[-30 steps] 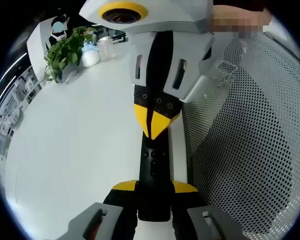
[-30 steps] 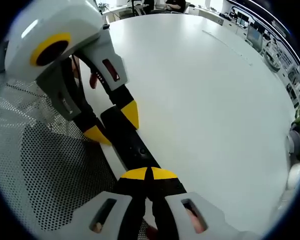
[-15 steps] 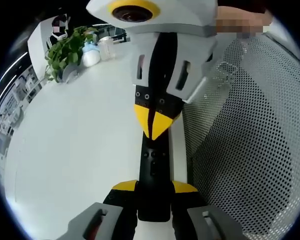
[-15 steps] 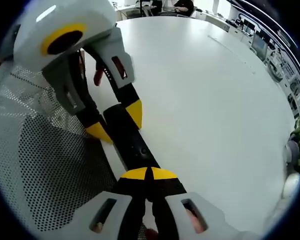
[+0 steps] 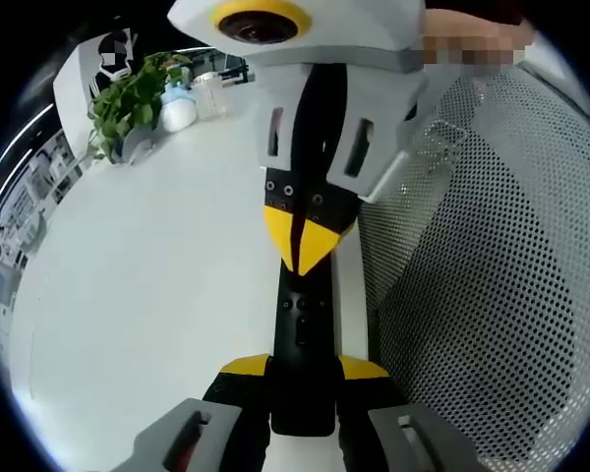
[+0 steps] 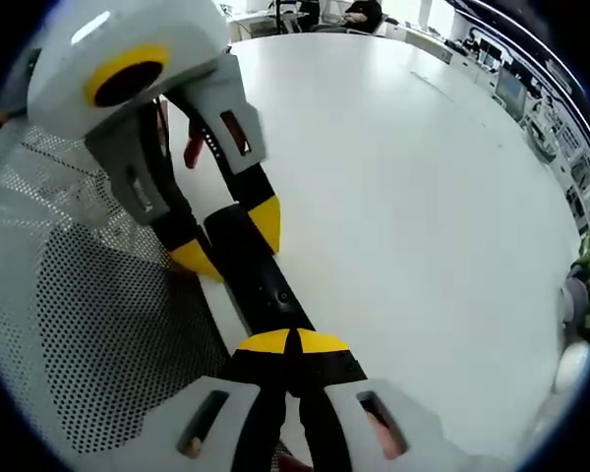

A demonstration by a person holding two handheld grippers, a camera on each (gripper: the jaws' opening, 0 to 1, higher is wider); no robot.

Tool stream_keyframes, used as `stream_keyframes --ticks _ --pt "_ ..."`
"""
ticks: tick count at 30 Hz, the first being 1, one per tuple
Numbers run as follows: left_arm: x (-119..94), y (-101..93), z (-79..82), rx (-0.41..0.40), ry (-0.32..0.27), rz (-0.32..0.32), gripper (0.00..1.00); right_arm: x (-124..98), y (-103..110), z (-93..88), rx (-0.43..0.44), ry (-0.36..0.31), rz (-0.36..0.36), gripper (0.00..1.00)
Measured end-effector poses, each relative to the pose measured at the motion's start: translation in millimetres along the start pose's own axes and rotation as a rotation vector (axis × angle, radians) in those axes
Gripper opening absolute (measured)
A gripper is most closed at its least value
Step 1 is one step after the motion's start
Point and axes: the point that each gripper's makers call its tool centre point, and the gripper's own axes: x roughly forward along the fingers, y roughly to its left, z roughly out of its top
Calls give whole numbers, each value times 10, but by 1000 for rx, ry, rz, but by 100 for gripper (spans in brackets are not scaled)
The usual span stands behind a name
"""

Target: Press the specified remote control buttons in sequence, fully releasing each button before pressing the next.

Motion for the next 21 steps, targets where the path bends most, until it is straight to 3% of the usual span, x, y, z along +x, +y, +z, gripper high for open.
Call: stream_keyframes --ticks 11,21 --pt "-1 -1 -2 1 -1 4 24 -6 9 4 -89 -23 2 0" --pt "1 3 -1 -16 -13 3 24 -11 -16 -2 39 -54 37 0"
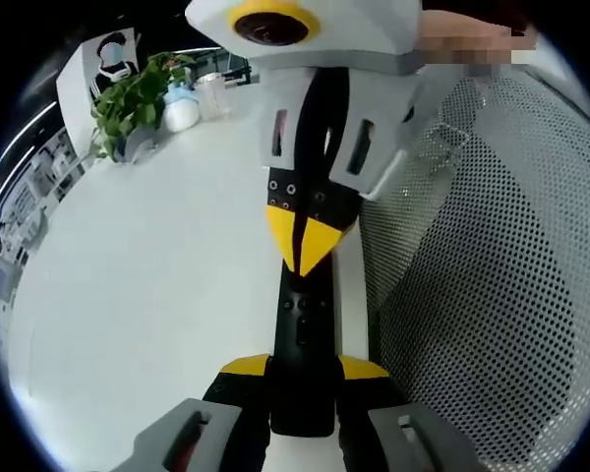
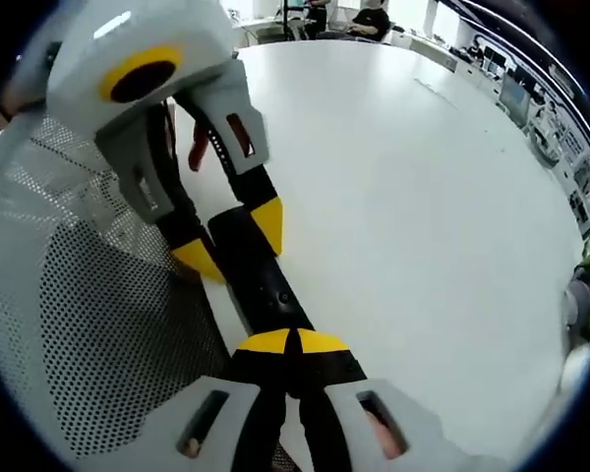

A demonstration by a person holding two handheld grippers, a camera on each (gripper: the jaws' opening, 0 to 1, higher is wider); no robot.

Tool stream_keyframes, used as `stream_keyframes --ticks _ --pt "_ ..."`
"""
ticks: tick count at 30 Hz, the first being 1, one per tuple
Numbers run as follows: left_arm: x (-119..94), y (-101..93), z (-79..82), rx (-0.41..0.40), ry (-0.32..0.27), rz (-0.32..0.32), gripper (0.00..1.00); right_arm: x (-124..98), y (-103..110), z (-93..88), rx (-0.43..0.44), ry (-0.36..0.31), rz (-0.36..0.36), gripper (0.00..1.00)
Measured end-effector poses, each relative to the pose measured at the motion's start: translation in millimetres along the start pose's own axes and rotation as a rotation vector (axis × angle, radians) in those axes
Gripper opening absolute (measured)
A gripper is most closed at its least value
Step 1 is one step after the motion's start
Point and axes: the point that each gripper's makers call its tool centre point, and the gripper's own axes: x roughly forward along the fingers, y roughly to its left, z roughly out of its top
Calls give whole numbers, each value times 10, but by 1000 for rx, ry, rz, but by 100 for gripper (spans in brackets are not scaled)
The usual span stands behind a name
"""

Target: Press the specified remote control buttons in sequence, fully releasing each button before pressing the next.

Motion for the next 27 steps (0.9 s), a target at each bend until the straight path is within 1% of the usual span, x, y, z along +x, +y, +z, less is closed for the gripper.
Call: stream_keyframes --ticks 2,5,11,12,15,20,27 --pt "1 1 -2 -5 -3 -1 24 1 0 0 26 -8 8 0" --pt "-2 -2 1 -9 -6 0 24 -3 4 1 41 -16 13 0" --pt "2 1 1 -10 -8 0 24 0 9 5 30 -18 15 0" --pt "2 0 2 -8 -8 -1 24 0 10 14 25 -3 17 0" --pt "1 -3 4 -5 -8 -1 24 6 -1 15 47 20 18 0" --pt "3 -2 5 7 -8 -4 24 0 -5 7 76 12 28 0" --pt "4 -7 9 21 -6 -5 24 0 -6 16 56 11 21 0"
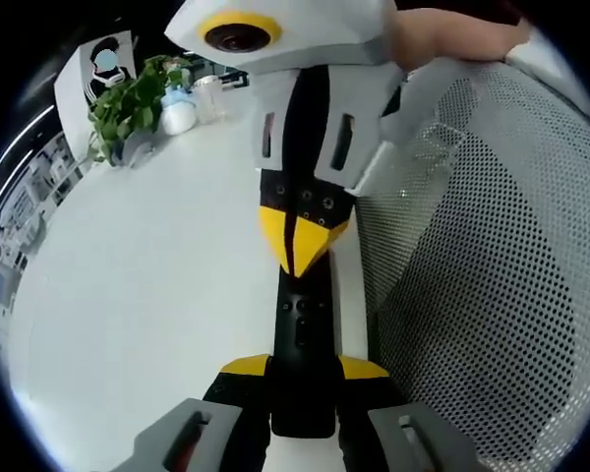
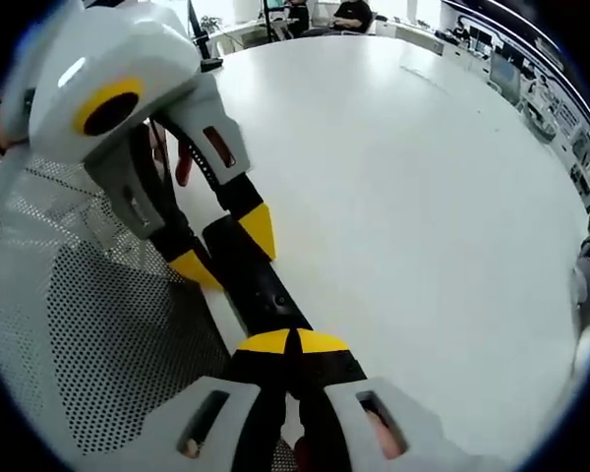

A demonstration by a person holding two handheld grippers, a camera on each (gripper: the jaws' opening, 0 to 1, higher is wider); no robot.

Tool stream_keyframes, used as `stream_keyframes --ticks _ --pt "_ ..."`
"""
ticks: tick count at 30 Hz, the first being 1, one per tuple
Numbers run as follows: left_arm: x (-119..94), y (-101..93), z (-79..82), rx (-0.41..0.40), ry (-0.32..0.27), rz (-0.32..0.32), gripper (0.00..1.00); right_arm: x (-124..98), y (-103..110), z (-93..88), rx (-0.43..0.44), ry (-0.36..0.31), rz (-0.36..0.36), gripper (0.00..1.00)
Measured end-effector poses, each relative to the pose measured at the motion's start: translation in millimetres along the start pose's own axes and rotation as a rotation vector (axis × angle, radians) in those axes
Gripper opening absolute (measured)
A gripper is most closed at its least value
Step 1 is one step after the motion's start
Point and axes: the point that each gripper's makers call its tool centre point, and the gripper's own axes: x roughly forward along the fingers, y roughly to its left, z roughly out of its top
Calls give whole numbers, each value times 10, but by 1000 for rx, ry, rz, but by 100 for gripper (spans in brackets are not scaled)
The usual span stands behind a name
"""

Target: Press the specified remote control buttons in sequence, fully releasing each button before pressing the next.

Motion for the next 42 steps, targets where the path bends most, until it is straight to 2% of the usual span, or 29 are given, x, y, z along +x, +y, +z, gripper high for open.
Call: stream_keyframes --ticks 4,7,15,20,23,29,42 --pt "3 -37 13 14 3 -13 24 -5 -37 6 -10 -3 -21 0" --pt "5 -37 15 16 7 -14 24 -2 0 12 20 -6 4 0" --pt "7 -33 14 23 9 -13 24 16 26 4 6 -2 10 0" --pt "11 -30 11 9 10 -16 24 19 12 2 79 -30 19 0" --pt "14 -28 9 4 7 -16 24 19 20 1 65 -39 20 0" --pt "12 -29 11 -1 5 -16 24 25 41 11 -31 -33 0 0" --pt "11 -30 6 -4 -2 -16 24 26 24 11 25 -22 -6 0"
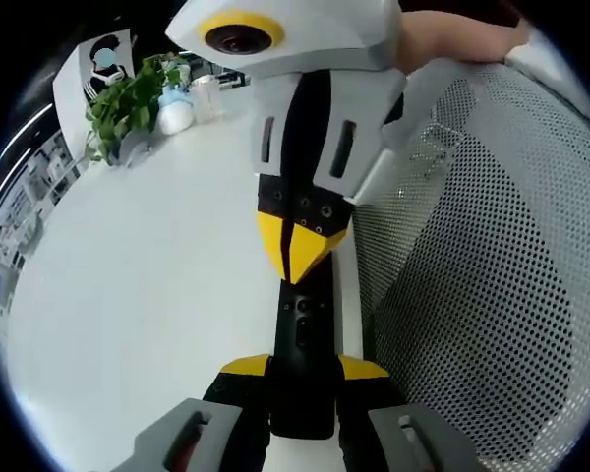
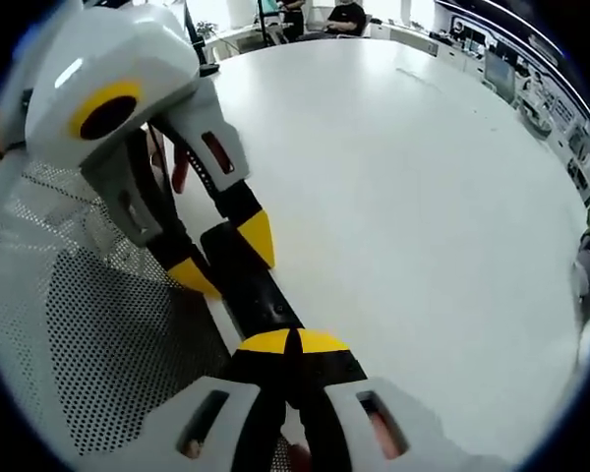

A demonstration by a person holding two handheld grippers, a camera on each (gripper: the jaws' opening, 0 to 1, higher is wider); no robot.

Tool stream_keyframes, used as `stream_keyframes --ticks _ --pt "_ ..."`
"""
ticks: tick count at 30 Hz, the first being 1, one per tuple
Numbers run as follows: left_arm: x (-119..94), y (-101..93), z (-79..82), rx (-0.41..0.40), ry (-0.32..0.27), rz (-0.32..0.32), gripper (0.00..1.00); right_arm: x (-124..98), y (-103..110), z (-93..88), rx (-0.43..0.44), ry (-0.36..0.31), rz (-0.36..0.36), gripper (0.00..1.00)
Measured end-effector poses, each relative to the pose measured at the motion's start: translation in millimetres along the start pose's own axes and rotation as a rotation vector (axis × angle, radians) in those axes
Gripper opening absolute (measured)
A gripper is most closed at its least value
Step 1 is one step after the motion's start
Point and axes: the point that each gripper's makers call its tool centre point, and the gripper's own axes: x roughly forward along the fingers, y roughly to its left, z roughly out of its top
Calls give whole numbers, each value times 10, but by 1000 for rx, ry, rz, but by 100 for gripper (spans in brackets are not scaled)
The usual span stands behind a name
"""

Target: Press the specified remote control buttons in sequence, fully releasing each button before pressing the next.

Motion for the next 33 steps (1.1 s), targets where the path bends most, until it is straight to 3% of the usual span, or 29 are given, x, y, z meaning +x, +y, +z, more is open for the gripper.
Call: stream_keyframes --ticks 5,17,33 --pt "0 0 1 -1 -1 0 24 4 0 1 -36 -2 -4 0" --pt "1 0 2 -1 -3 0 24 -2 -3 1 16 10 -12 0" --pt "3 3 3 -11 1 4 24 4 43 30 -9 11 -6 0"
